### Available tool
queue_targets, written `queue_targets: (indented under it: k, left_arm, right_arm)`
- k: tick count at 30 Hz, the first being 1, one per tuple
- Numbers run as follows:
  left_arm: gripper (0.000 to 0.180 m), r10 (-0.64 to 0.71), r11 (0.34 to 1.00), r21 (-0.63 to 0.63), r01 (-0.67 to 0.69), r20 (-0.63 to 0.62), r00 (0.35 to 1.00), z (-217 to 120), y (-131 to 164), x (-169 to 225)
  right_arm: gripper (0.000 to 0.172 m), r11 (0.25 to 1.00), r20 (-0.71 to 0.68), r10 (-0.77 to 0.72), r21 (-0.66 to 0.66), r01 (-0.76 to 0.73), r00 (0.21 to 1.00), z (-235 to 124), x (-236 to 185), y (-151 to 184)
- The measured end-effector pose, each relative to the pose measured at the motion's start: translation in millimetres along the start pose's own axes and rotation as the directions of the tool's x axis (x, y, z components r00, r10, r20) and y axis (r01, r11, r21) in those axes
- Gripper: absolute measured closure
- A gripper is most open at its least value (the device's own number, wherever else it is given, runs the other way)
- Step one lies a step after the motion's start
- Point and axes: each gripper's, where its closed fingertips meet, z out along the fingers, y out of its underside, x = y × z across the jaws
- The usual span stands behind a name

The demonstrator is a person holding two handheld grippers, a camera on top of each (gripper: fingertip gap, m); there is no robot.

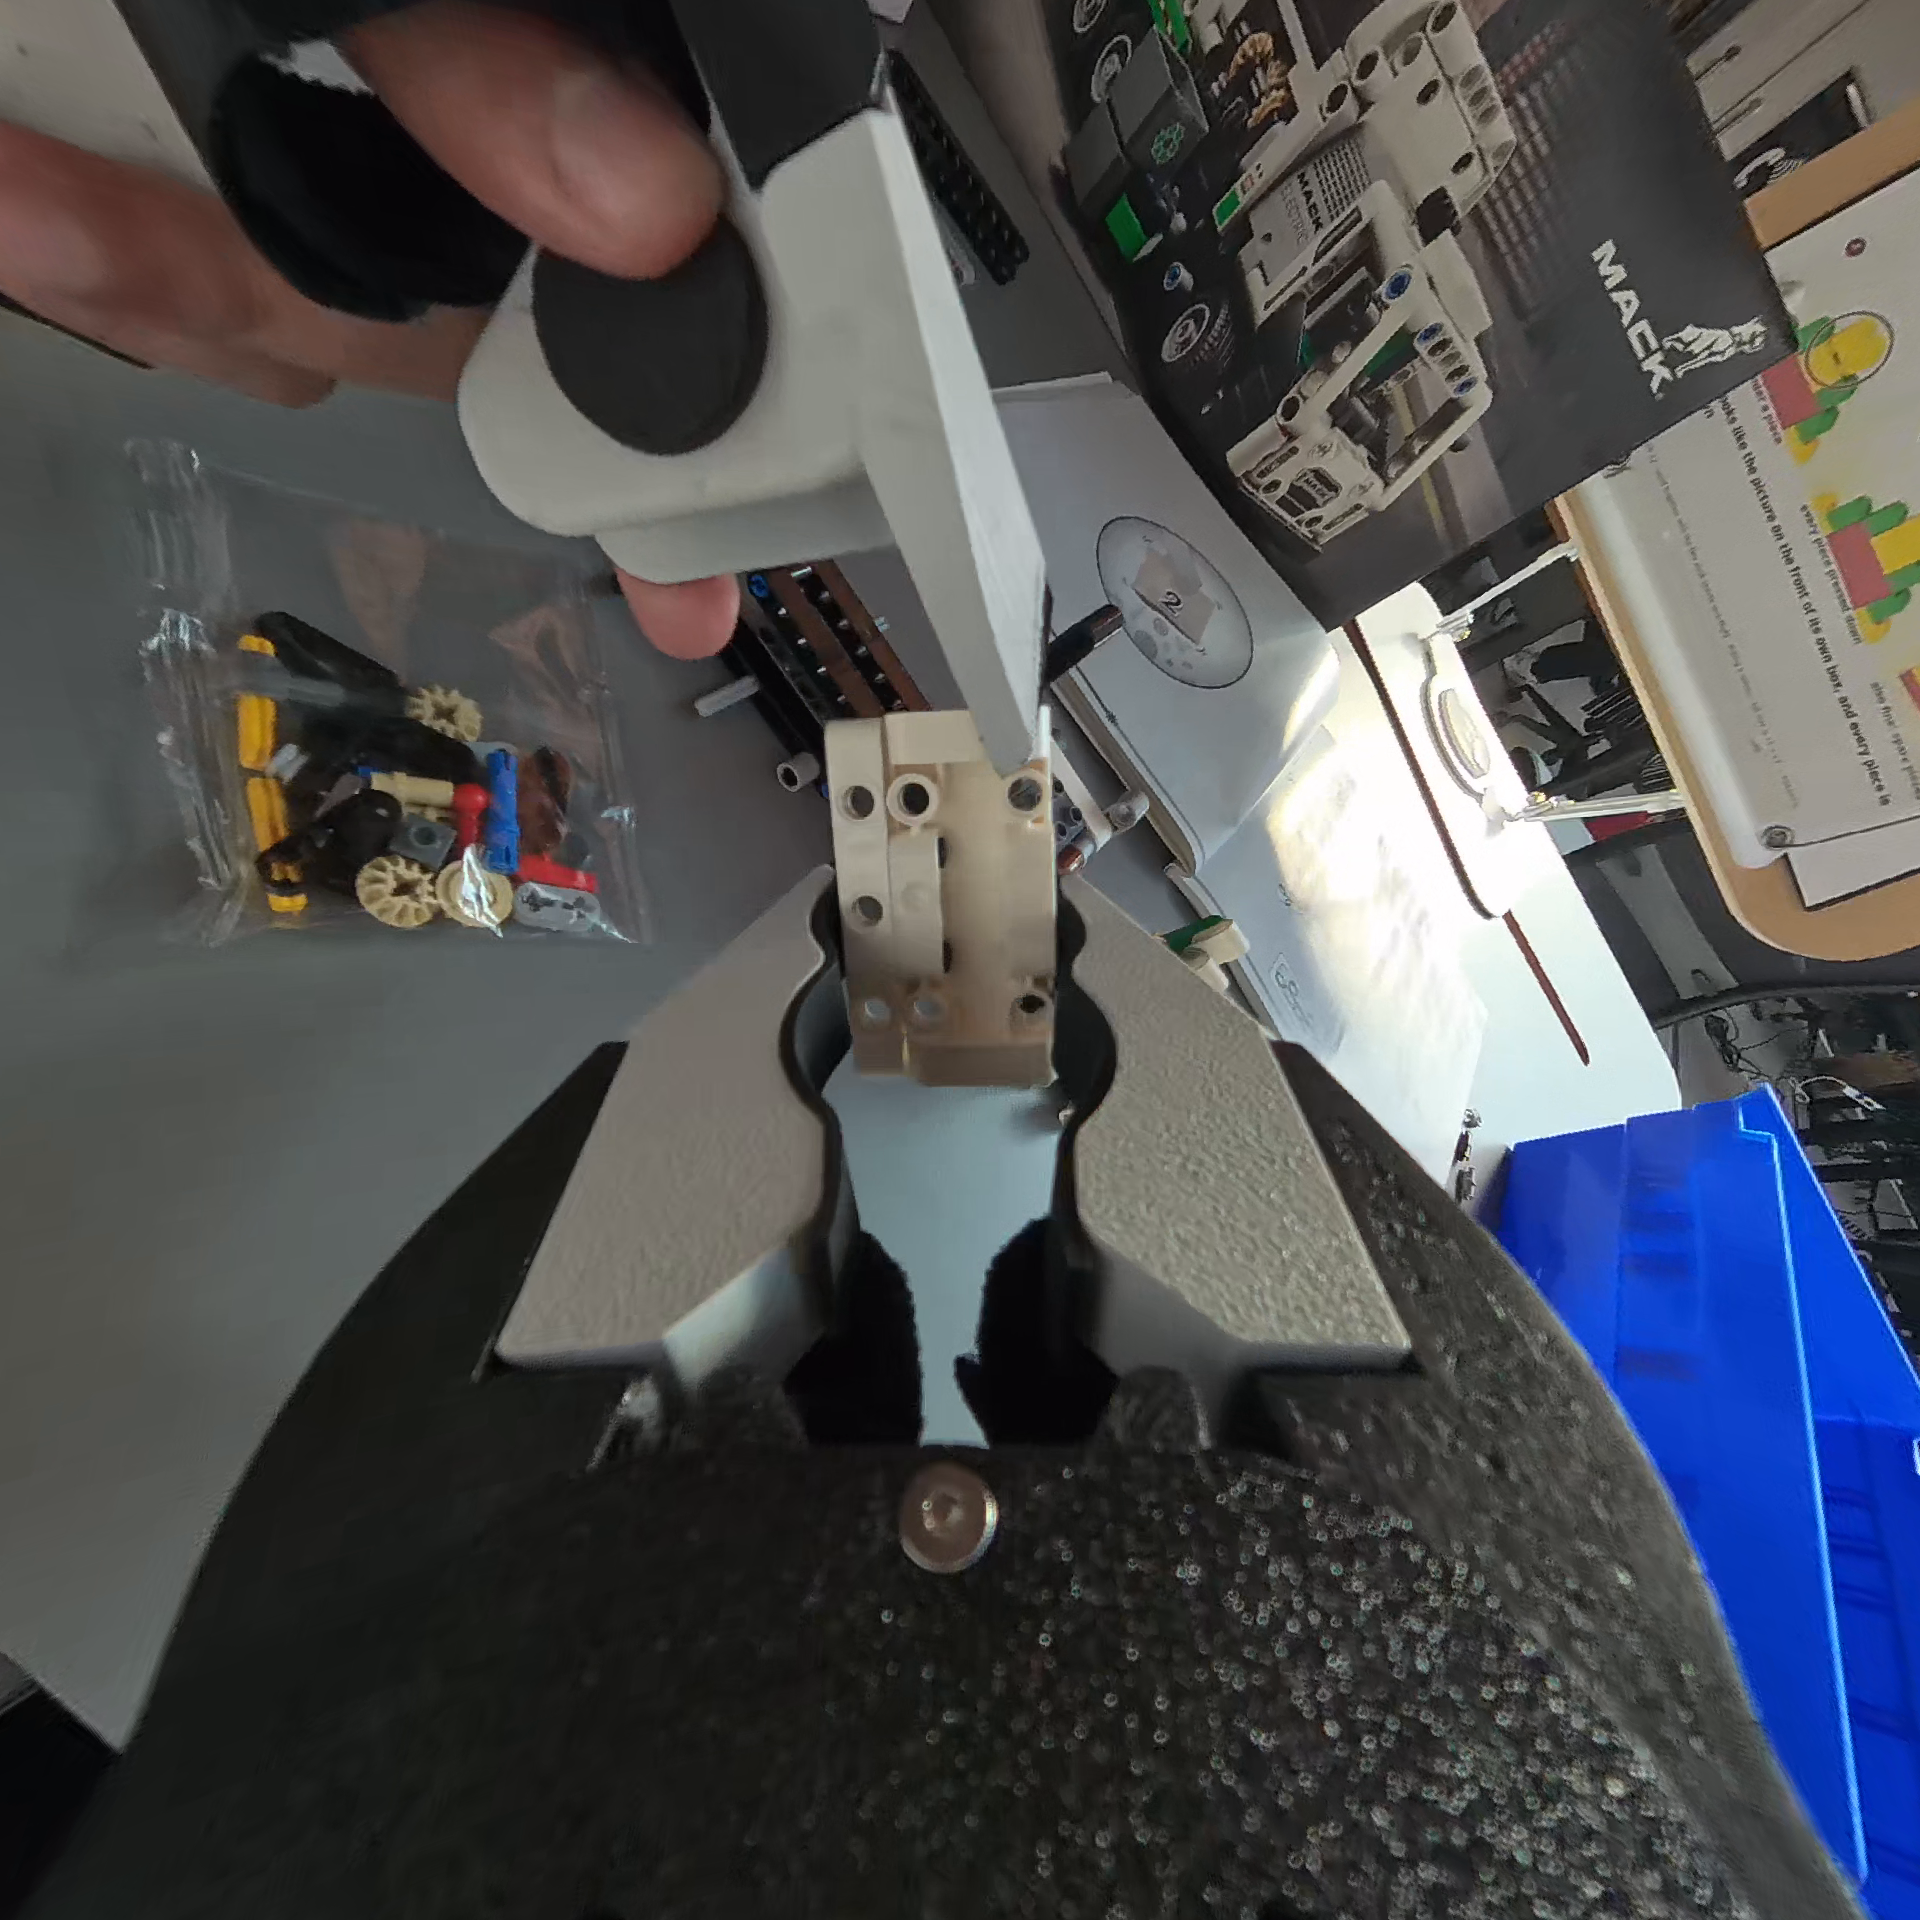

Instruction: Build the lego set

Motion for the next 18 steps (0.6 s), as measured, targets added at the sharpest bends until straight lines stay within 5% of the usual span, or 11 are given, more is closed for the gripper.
queue_targets:
  k: [8,18]
  left_arm:
    - [0.176,0.108,0.993,-0.044,-0.106,0.047,0.993,3.1,5.9,0.0]
    - [0.176,0.06,0.998,0.014,-0.06,0.036,0.998,4.7,0.7,1.2]
  right_arm:
    - [0.139,0.999,0.029,-0.03,-0.021,0.03,0.999,-1.1,-3.9,6.9]
    - [0.136,0.998,-0.082,-0.067,-0.002,0.067,0.994,-2.5,4.1,-7.6]
